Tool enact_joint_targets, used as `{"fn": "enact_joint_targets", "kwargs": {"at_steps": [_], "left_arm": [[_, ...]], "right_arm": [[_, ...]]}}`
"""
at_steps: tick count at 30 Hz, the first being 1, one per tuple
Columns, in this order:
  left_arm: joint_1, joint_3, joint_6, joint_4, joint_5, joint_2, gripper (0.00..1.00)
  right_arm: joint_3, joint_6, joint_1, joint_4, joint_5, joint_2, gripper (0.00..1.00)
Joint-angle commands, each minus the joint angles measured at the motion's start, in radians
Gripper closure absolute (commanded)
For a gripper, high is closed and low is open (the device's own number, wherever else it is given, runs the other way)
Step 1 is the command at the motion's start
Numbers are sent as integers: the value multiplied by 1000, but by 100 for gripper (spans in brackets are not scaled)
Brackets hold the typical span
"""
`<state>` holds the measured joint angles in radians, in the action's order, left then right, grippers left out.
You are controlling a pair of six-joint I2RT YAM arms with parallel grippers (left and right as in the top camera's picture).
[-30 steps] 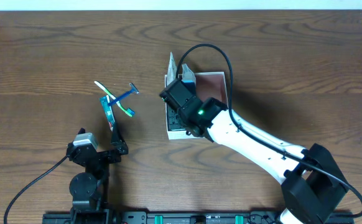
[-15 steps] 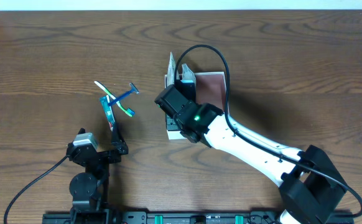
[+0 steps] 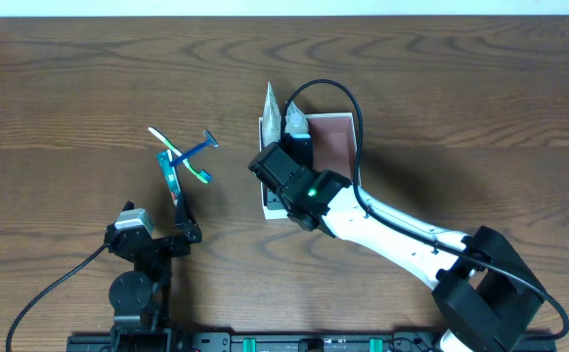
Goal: Pack container
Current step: 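Release the soap bar and withdraw the right gripper to the right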
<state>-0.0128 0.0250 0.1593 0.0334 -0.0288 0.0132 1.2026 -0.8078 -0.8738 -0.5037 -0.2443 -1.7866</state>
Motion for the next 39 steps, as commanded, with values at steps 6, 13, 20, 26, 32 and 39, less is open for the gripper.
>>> {"fn": "enact_joint_targets", "kwargs": {"at_steps": [6,13,20,26,32,39], "left_arm": [[6,-21,-9,37,-8,-1,2],[6,-21,-9,37,-8,-1,2],[6,-21,-9,37,-8,-1,2],[6,-21,-9,37,-8,-1,2],[6,-21,-9,37,-8,-1,2],[6,-21,-9,37,-8,-1,2]], "right_arm": [[-8,-18,-18,17,-29,17,62],[-8,-18,-18,17,-28,17,56],[-8,-18,-18,17,-27,17,52],[-8,-18,-18,18,-17,17,48],[-8,-18,-18,18,-18,17,47],[-8,-14,-18,18,-17,18,48]]}}
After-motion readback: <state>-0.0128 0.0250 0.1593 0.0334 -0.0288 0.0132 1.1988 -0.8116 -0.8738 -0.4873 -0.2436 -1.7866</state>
